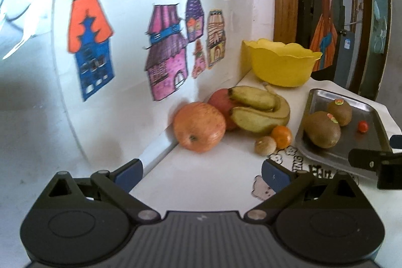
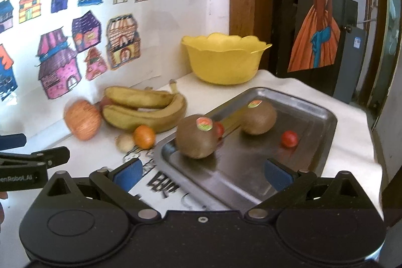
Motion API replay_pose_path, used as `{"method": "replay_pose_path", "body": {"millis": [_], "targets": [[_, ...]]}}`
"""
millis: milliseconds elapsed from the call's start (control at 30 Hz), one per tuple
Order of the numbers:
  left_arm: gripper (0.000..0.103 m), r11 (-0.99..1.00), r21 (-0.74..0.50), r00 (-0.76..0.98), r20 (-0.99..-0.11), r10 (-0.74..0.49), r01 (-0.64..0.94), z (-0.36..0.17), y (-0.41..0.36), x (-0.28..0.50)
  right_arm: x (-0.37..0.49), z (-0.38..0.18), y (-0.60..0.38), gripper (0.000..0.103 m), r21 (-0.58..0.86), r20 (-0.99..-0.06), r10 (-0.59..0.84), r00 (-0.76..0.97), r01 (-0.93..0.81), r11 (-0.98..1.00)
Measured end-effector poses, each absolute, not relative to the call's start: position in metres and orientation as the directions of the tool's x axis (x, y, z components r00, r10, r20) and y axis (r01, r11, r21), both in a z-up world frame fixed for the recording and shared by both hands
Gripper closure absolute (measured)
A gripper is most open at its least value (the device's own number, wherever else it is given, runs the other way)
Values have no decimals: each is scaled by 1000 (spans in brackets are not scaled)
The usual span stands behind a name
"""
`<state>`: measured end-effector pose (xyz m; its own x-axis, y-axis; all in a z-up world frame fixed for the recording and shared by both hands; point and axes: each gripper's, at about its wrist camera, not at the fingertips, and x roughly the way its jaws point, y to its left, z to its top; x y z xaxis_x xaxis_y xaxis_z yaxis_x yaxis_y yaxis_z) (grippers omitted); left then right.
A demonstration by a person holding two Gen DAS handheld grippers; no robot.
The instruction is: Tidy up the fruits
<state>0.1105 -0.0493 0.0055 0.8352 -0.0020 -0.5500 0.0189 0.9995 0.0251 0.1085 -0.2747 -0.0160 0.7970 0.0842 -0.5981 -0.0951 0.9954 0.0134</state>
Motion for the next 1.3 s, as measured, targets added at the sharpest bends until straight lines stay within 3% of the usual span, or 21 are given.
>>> {"method": "replay_pose_path", "body": {"millis": [1300], "targets": [[1,993,28,775,-623,109,-118,-13,-20,109,103,-38,-213,1,58,-671,187,718,-201,978]]}}
